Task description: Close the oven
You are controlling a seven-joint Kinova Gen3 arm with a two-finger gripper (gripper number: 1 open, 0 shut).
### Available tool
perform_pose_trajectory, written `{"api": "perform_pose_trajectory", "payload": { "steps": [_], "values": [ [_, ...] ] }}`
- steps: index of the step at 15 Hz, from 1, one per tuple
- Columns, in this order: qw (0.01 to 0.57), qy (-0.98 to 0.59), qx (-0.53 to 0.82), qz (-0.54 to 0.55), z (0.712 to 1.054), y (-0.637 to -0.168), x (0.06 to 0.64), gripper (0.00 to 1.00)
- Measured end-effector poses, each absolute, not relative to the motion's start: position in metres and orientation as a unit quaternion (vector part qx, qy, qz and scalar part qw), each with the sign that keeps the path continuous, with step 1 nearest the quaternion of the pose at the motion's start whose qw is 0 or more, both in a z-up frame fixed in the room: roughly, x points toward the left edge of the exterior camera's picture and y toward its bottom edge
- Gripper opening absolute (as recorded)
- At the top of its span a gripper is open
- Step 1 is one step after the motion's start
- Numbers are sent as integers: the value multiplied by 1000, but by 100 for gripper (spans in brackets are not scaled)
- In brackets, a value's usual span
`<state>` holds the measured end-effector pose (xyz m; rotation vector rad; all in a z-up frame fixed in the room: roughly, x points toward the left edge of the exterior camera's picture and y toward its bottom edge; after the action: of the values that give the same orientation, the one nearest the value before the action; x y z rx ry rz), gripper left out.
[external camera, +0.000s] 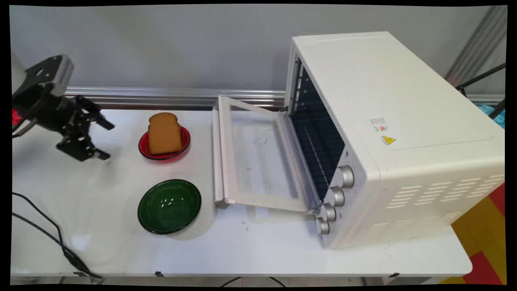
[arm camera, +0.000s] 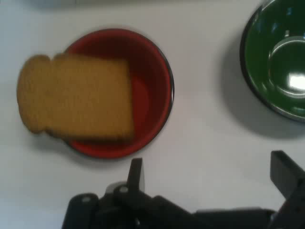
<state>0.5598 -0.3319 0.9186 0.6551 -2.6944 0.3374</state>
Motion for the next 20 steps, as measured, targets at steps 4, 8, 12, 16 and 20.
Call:
{"api": "perform_pose_trajectory", "payload": {
  "steps": [4, 8, 12, 16, 20],
  "values": [
    [222, -940, 225, 126, 921, -349, 547, 100],
    [273, -926, 222, 137, 916, -368, 532, 100],
    [301, -918, 221, 134, 903, -381, 520, 100],
    [324, -913, 217, 120, 884, -390, 508, 100],
    [335, -911, 214, 109, 866, -396, 500, 100]
  ]
}}
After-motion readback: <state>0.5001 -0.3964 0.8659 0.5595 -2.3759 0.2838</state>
